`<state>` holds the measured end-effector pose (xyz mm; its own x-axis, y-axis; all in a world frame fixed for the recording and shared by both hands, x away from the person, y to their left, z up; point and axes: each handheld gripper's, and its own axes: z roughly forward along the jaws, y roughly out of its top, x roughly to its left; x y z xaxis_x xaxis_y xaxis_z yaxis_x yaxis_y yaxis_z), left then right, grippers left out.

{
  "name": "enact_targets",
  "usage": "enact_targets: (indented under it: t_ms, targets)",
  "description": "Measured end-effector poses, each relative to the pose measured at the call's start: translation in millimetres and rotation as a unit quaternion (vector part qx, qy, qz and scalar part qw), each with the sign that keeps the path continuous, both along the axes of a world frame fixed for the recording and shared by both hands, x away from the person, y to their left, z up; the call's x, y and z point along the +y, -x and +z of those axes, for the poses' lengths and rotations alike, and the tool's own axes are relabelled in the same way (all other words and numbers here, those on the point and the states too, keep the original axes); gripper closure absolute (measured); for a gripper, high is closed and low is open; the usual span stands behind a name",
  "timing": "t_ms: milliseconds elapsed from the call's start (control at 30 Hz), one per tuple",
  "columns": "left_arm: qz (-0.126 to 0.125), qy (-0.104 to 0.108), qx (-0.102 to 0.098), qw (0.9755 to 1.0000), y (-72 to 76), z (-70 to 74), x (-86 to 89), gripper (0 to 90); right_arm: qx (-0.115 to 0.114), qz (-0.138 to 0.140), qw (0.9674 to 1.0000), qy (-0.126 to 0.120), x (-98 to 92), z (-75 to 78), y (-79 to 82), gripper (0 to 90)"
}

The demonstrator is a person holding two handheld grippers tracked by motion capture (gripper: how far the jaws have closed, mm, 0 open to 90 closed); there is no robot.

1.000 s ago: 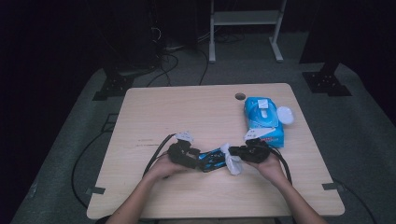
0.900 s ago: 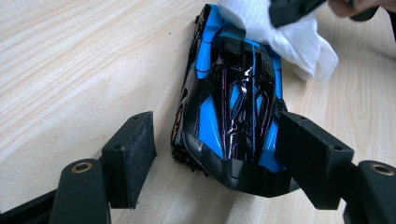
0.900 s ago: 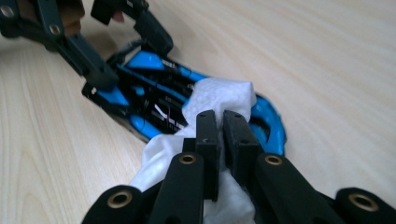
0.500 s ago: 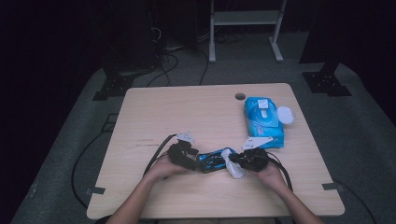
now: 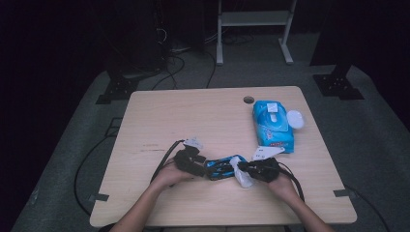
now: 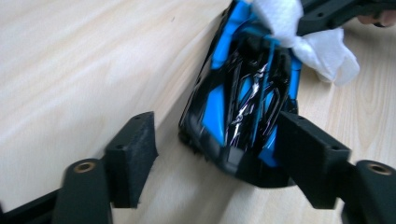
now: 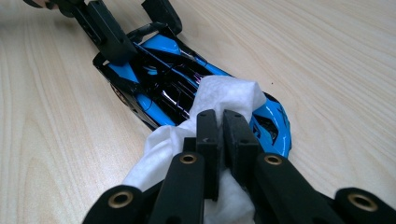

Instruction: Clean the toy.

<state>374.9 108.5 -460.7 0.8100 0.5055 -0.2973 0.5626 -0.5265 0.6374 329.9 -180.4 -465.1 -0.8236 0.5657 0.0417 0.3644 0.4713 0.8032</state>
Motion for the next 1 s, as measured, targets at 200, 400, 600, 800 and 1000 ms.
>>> enact_targets:
  t_ms: [200, 400, 600, 800, 1000]
  targets:
    - [0.043, 0.014, 0.060, 0.9972, -0.6, -0.9, 5.7, 39.1, -0.001, 0.003, 1.0000, -0.002, 0.5, -0.3, 0.1, 84.5]
    - [0.034, 0.008, 0.029, 0.9990, 6.9, 3.8, 0.5, 53.7, 0.004, 0.000, 1.0000, -0.006, -0.7, -0.1, -0.3, 84.3]
    - [0.030, 0.019, -0.018, 0.9992, 17.4, 2.1, 2.6, 55.1, 0.015, -0.007, 0.9998, -0.013, -9.3, 2.6, -2.4, 84.1]
    - [0.003, 0.007, -0.117, 0.9931, 36.0, 3.7, -1.7, 54.6, 0.039, -0.041, 0.9975, -0.042, -34.8, 4.5, -16.5, 83.3]
    - [-0.005, -0.008, -0.175, 0.9845, 49.9, 3.4, -2.8, 54.0, 0.095, -0.026, 0.9932, -0.062, -39.0, 2.4, -31.2, 62.7]
